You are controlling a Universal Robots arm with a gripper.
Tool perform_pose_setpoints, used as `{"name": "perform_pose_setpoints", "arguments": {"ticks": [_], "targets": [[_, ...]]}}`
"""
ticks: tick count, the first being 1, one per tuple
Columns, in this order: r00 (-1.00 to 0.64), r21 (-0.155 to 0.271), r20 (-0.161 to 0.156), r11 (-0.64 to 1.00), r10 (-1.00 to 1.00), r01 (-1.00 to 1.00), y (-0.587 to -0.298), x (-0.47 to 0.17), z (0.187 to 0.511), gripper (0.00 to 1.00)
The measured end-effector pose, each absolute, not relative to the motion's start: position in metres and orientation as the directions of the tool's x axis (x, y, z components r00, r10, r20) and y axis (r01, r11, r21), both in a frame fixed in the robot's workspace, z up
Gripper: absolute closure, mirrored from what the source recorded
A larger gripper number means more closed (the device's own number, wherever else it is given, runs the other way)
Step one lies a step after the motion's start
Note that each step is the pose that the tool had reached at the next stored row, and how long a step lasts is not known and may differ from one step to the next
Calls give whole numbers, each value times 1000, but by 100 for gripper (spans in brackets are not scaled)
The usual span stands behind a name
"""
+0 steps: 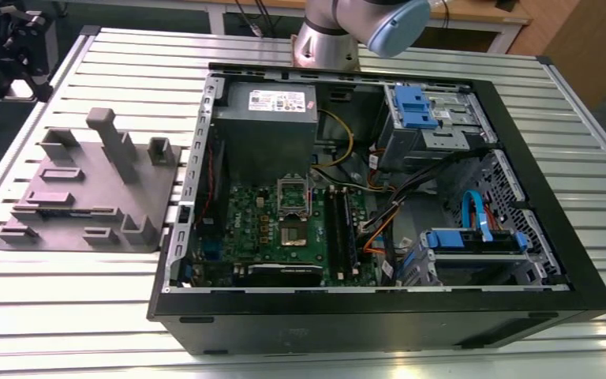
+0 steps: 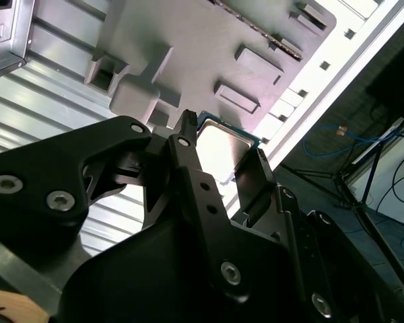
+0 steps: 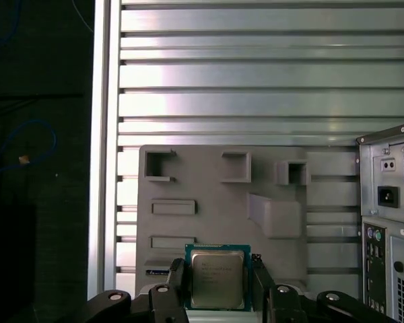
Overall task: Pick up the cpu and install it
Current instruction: 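Pick up the cpu and move it towards the insertion slot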
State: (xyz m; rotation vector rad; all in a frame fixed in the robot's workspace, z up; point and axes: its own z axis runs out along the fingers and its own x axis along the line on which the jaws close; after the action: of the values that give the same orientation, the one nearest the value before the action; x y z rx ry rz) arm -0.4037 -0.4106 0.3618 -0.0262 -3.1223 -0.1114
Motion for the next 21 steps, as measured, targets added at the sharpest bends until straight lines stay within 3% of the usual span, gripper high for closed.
{"name": "perform_pose_setpoints", "arguments": {"ticks": [21], "targets": [[-1000, 71, 2, 997, 16, 16, -410, -389, 362, 53]]}}
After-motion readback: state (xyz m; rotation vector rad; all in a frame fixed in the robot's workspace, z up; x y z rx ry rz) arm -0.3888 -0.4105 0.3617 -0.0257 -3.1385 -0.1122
